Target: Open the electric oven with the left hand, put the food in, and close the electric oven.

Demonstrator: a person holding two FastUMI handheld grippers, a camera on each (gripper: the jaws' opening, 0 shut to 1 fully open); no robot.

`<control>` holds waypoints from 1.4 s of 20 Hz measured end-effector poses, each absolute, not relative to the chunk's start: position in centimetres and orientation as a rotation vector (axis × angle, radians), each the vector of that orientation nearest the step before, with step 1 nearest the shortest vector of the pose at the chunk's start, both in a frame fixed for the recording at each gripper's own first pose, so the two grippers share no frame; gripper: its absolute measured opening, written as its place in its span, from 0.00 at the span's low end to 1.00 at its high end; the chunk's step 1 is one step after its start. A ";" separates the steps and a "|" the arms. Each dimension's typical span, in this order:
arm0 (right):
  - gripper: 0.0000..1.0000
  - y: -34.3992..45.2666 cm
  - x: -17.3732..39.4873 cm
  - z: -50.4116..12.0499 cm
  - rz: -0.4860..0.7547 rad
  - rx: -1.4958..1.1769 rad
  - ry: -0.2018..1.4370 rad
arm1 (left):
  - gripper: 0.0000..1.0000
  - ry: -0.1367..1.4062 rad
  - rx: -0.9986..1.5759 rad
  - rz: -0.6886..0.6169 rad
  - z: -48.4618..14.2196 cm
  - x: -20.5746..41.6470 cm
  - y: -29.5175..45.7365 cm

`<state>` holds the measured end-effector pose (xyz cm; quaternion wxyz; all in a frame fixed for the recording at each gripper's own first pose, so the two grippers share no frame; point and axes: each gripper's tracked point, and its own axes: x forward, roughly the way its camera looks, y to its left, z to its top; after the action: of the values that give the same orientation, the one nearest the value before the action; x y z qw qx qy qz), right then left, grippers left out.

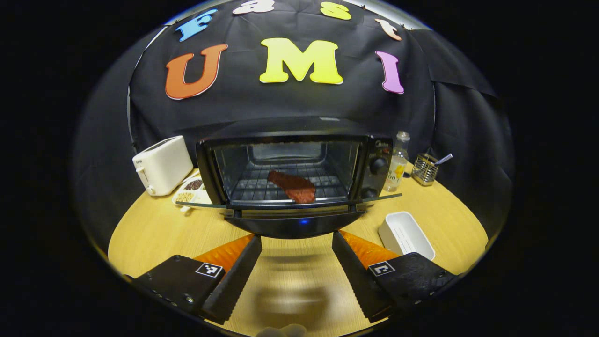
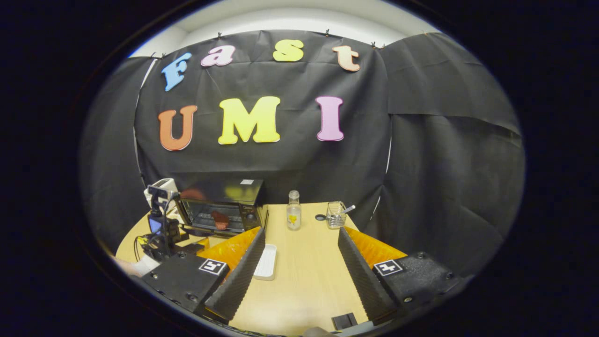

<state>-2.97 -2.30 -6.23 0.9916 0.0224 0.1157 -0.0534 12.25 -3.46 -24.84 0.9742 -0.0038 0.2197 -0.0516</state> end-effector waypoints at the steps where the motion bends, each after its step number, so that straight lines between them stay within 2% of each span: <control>1: 0.99 -2.4 -3.0 -6.2 -0.112 0.048 0.232 | 0.96 0.427 -0.014 -0.104 -24.0 12.9 -3.4; 6: 0.99 -2.8 -3.0 -6.0 -0.121 0.050 0.229 | 0.97 0.404 -0.008 -0.099 -23.1 13.7 -2.8; 14: 0.99 -2.2 -3.2 -5.6 -0.090 0.029 0.232 | 0.97 0.388 -0.036 -0.100 -21.9 10.6 -2.9; 19: 0.99 -2.1 -3.9 -4.3 -0.054 0.024 0.198 | 0.96 0.273 -0.065 -0.095 -16.2 6.9 -3.6; 28: 0.99 -4.2 -6.2 -0.5 0.053 0.026 0.097 | 0.96 0.096 -0.034 0.018 -4.7 -3.4 -2.2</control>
<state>-6.19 -4.18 -0.45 0.9984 0.0130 0.0483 0.0266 -3.41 -2.25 -4.72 0.9987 -0.0170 0.0480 0.0088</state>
